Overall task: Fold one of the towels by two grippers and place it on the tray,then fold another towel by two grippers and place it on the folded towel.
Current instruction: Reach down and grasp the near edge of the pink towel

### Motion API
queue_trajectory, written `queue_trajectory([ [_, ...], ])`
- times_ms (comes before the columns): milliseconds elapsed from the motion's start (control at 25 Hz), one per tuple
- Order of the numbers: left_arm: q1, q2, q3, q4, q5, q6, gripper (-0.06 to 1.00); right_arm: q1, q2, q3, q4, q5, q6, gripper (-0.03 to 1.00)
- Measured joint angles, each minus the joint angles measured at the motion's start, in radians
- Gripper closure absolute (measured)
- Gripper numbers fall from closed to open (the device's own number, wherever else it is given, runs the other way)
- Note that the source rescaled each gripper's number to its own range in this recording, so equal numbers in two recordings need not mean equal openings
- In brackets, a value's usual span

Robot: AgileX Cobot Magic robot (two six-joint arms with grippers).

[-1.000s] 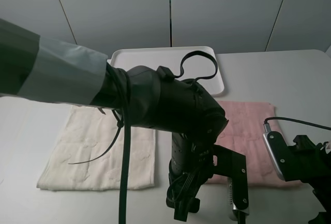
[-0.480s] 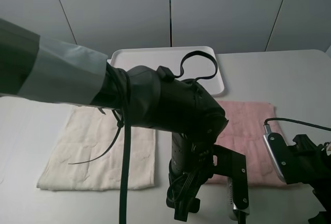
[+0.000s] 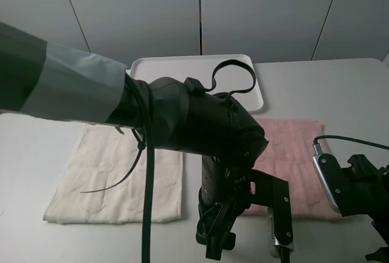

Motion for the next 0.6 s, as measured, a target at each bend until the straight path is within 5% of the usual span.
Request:
queue_trajectory([
  [600,0.0,0.0,0.0,0.0,0.0,-0.006,-0.03,0.0,0.085,0.0,-0.002,-0.037,-0.004,-0.01],
])
